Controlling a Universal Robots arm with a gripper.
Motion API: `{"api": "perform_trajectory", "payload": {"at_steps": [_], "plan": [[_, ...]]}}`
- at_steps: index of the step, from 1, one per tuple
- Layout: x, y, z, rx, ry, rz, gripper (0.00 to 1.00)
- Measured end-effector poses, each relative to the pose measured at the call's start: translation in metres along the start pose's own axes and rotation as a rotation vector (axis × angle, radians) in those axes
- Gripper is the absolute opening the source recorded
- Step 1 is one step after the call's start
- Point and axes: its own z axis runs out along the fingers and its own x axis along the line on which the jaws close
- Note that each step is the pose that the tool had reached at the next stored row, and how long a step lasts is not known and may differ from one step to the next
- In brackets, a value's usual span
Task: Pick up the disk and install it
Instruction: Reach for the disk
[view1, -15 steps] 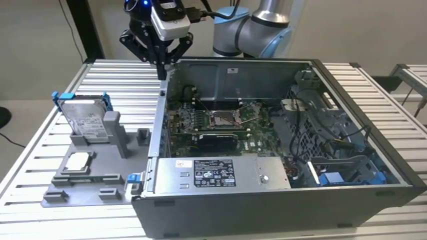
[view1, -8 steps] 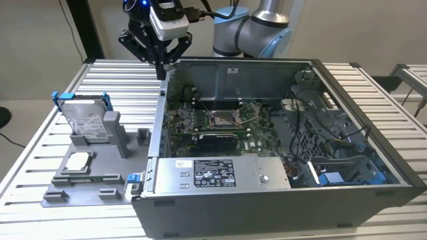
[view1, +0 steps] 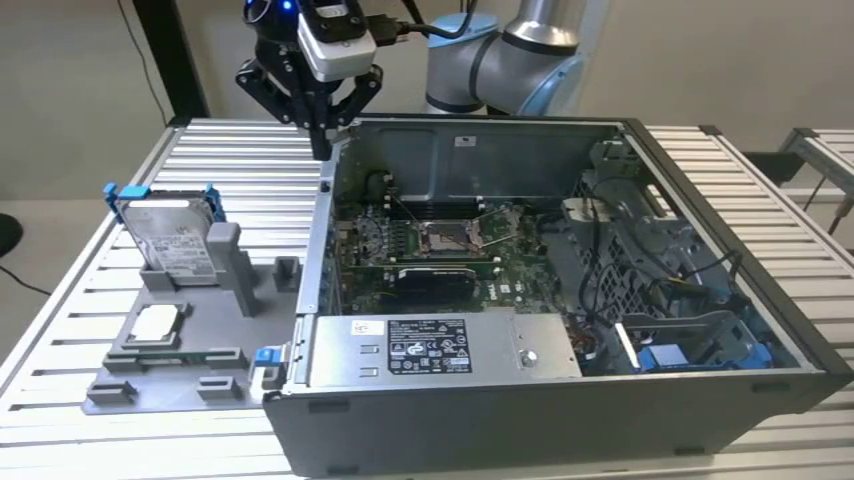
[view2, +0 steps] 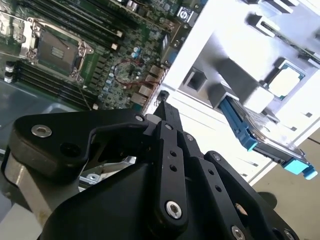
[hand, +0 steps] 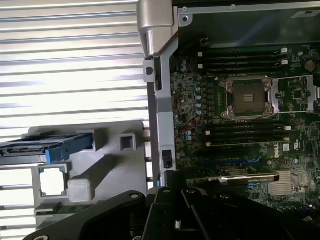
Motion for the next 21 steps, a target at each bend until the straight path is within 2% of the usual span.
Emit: {"api": "perform_trajectory", "payload": {"at_steps": [6, 10, 21], "plan": [[0.0016, -0.0001, 0.0001, 0.0, 0.0, 0.0, 0.0], [0.0054, 0.0003, 0.0001, 0.0, 0.0001, 0.0, 0.0], [0.0262, 0.0018, -0.0001, 0.0, 0.0001, 0.0, 0.0]]}}
